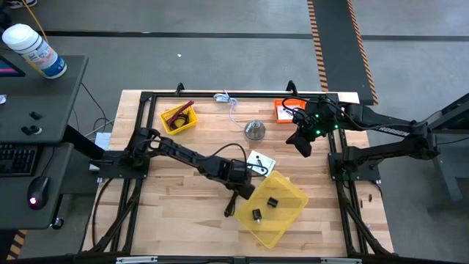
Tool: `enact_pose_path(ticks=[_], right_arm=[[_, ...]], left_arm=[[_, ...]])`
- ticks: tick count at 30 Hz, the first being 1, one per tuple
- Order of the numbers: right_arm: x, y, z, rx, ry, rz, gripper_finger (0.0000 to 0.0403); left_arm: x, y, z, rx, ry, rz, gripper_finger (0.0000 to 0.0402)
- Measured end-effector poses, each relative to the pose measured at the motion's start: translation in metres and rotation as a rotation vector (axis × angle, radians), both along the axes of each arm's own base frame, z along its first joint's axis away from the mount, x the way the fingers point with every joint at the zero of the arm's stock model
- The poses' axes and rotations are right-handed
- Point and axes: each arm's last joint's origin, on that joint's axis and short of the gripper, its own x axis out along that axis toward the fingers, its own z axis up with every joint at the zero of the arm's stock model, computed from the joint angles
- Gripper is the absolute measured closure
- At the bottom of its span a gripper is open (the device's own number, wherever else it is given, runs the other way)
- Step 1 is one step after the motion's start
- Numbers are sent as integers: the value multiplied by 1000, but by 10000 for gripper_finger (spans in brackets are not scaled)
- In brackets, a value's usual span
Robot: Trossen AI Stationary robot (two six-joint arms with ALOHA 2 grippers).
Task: Pick and place items into bin
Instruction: Put the black USB cable into the yellow bin
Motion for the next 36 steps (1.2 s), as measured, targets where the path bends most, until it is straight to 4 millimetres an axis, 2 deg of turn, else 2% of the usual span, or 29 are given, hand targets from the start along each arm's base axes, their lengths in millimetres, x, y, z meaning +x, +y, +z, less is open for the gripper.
enact_pose_path(ticks=[3, 9, 14, 20, 23, 30, 36], right_arm=[[0, 0, 0, 0, 0, 0, 403], [0, 0, 0, -6, 0, -5, 403], [1, -1, 0, -21, -3, -19, 403], [0, -1, 0, -27, 0, -30, 402], [0, -2, 0, -37, 4, -47, 403], [1, -3, 0, -40, 6, -75, 403], [4, -4, 3, -35, -36, -100, 403]], left_arm=[[-2, 3, 1, -9, 15, -44, 385], [-7, 8, 21, 30, 97, -168, 392], [-6, 22, 55, 134, 189, -289, 395], [-12, 53, 105, 397, 374, -373, 397], [-19, 71, 123, 546, 491, -397, 398], [-53, 116, 151, 778, 658, -303, 397], [-98, 148, 170, 879, 642, -118, 396]])
